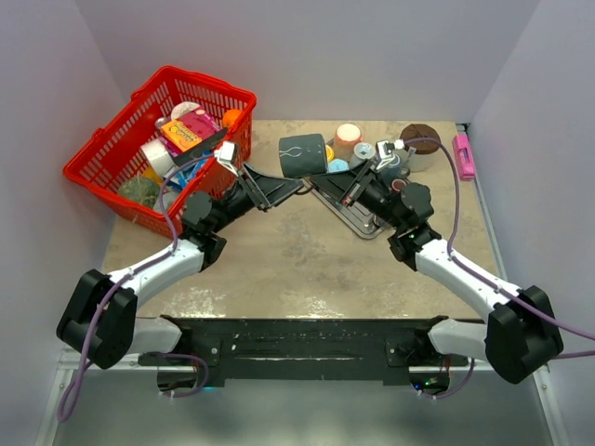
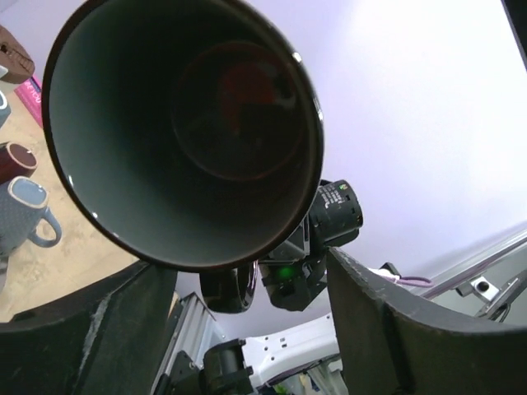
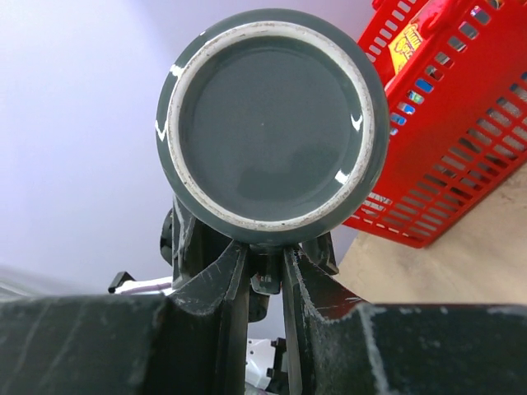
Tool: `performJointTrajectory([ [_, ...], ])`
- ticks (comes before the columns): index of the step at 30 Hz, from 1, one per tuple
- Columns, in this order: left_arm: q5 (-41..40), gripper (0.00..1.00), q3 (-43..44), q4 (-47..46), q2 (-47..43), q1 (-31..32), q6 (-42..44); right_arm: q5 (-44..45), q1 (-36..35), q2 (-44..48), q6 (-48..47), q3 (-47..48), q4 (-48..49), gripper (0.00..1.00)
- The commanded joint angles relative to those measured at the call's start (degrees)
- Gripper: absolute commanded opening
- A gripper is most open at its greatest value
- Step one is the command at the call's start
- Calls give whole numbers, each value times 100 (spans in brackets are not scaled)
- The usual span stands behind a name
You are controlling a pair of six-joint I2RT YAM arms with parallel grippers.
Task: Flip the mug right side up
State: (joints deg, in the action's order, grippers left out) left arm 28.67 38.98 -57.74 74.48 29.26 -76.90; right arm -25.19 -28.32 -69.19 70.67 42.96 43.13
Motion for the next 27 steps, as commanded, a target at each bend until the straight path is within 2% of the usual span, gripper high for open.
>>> performJointTrajectory([
  [1,-256,71,13,-773,93,28,-403,119,-113,90,122,11,1118,0],
  [13,-379,37,-49,-950,251,28,-1142,427,-526,-51,-404,-51,1040,0],
  [15,-414,16,-49,-950,251,28,-1160,488,-596,-77,-510,-42,926,0],
  [16,-440,0,-40,-924,251,28,-1178,515,-605,-69,-615,-33,847,0],
  [20,-476,0,-22,-696,217,19,-1020,629,-622,28,-836,-60,486,0],
  [23,-537,0,65,-99,59,27,-599,778,-622,125,-1081,-7,-102,1],
  [25,-668,0,136,428,-151,28,-118,840,-623,142,-1231,63,-533,17],
  [27,-809,0,249,1111,-319,27,288,902,-622,151,-1284,37,-692,45],
])
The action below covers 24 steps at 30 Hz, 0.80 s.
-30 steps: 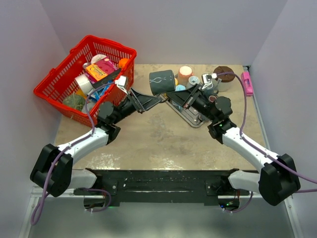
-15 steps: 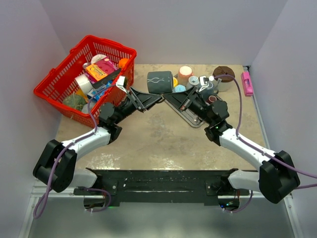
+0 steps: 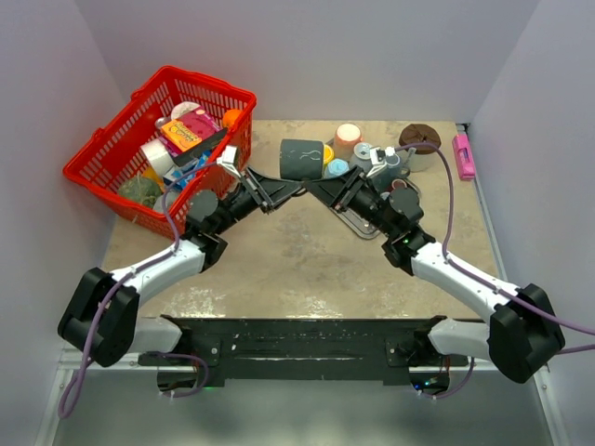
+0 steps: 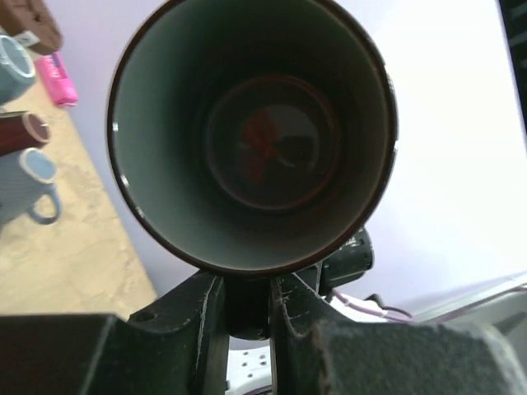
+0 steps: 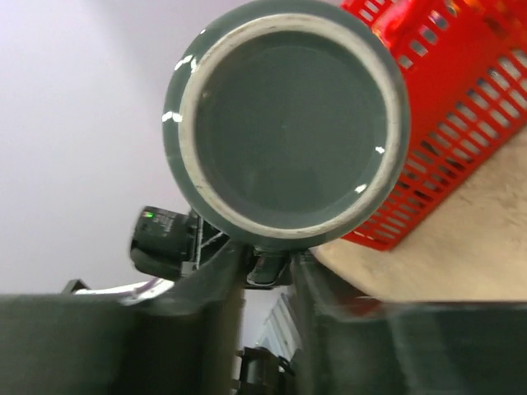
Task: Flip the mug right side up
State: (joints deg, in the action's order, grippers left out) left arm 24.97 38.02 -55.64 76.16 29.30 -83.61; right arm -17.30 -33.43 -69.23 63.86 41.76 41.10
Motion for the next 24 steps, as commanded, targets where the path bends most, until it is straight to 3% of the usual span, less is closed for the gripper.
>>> performJointTrajectory([
  [1,-528,0,381,1158,-584,23,1379,139,-102,164,-637,140,-533,56],
  [3,-817,0,486,1902,-856,15,1829,332,-111,191,-699,131,-830,77],
  [7,-1537,0,803,3319,-1200,23,3162,727,-111,217,-980,271,-1761,91],
  [9,-1784,0,1092,4274,-1183,23,3657,1086,-102,217,-1068,368,-2418,94],
  [15,-2830,0,1523,5964,-805,23,5046,1712,-102,322,-1340,447,-3537,99],
  [24,-4254,0,1919,7022,197,23,5733,2099,-85,454,-1674,597,-4093,99],
])
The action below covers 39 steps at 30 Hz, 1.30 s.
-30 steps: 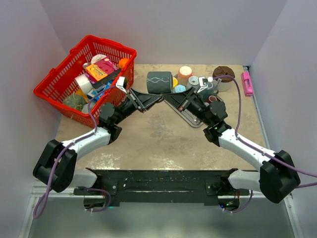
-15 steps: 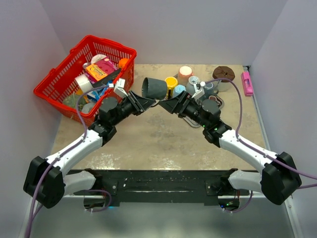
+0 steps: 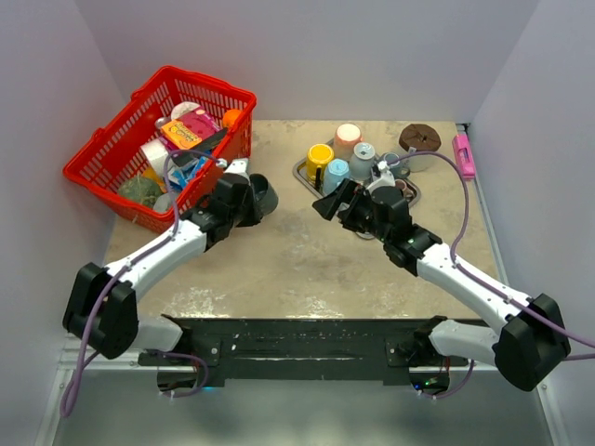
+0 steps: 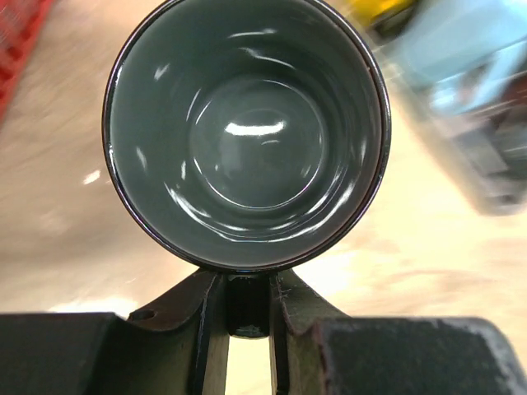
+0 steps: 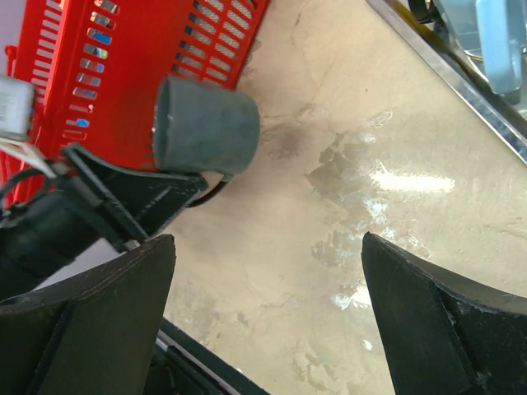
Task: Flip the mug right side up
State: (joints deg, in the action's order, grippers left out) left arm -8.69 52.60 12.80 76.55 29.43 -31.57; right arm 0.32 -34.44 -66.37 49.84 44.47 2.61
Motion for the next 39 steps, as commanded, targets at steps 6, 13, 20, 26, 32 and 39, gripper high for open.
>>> performJointTrajectory([
  [6,-1662,0,638,452,746,28,415,267,77,177,-361,308,-419,99],
  [13,-2409,0,550,724,1046,37,126,179,174,142,-405,273,-428,99],
  [20,-2392,0,190,636,984,36,-191,12,218,-16,-405,317,-402,99],
  [26,-2401,0,84,698,1142,19,-332,-23,227,-60,-379,335,-393,99],
  [32,-2418,27,-48,663,1125,10,-420,-23,227,-34,-379,343,-446,99],
  [39,-2384,75,13,742,880,10,-429,-14,227,-60,-510,396,-542,99],
])
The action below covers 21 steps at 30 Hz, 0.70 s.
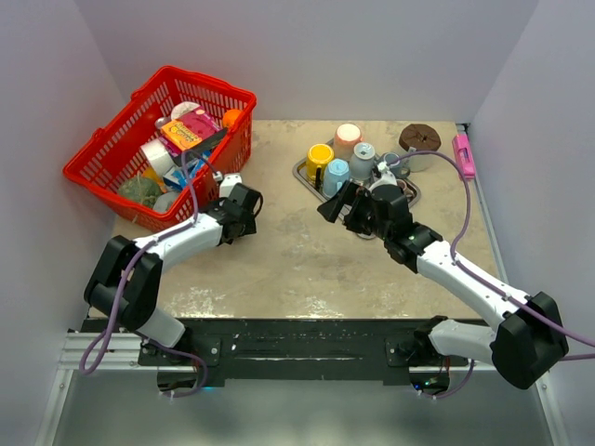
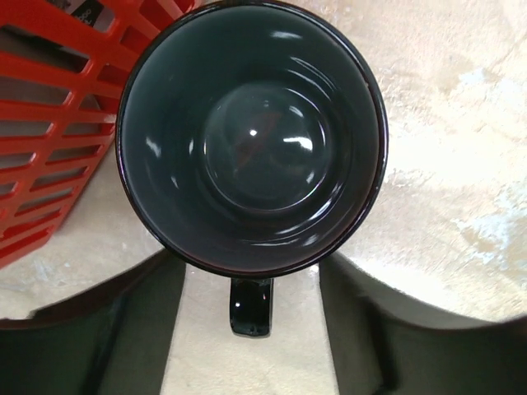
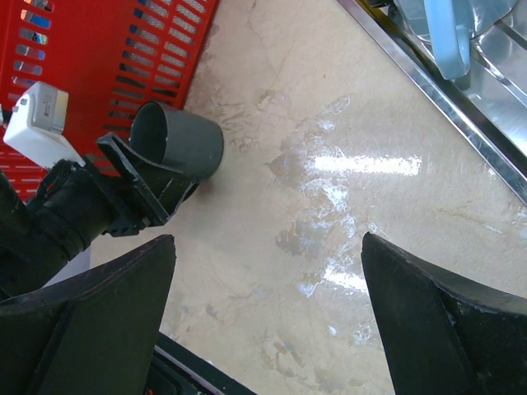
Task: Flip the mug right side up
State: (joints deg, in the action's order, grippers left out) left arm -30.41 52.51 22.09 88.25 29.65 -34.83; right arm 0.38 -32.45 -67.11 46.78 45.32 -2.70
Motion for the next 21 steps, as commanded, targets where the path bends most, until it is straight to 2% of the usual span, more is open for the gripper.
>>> performJointTrajectory([
  [1,-176,80,48,-170,-334,-12,-86,5,28,-3,-266,328,-29,99],
  [2,-132,88,110,-143,-404,-3,-42,49,28,-21,-319,398,-116,99],
  [5,149,93,268,-73,-712,32,98,260,37,-152,-696,661,-379,99],
  [8,605,96,417,-64,-1098,67,388,549,28,-311,-1258,986,-590,99],
  [14,1660,99,664,-81,-1862,67,845,1296,28,-1198,-2523,1750,-933,98],
  [21,2916,99,629,-670,-2680,59,1215,2123,37,-2454,-2657,2621,-1320,95],
])
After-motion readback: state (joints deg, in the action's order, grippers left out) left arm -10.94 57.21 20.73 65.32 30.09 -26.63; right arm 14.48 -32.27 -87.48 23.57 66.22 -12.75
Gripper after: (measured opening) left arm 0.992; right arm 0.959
